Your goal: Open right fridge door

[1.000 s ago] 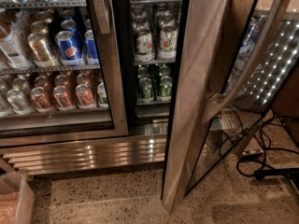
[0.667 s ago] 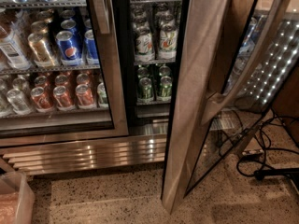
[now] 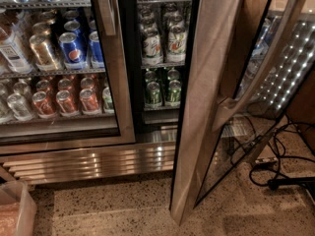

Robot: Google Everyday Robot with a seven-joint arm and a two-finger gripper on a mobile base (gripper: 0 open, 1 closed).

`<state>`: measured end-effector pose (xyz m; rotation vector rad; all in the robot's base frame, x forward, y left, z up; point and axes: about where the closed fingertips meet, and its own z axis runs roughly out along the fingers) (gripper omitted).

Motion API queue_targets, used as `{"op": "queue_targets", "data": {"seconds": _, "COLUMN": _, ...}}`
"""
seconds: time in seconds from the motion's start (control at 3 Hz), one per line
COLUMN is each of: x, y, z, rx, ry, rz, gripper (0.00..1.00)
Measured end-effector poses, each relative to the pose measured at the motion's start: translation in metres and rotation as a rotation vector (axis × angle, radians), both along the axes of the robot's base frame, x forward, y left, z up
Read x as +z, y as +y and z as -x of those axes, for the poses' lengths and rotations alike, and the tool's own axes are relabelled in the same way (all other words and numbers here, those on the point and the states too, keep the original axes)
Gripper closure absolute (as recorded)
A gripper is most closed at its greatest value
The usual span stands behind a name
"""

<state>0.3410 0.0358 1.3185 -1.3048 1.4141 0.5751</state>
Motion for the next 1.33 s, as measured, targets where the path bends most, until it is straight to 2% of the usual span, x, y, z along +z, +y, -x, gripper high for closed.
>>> {"op": "queue_targets", "data": {"seconds": 1.33, "x": 0.0000, "y": 0.0000, "z": 0.0000, "rx": 0.000, "ry": 0.000, "rz": 0.000, "gripper": 1.00}}
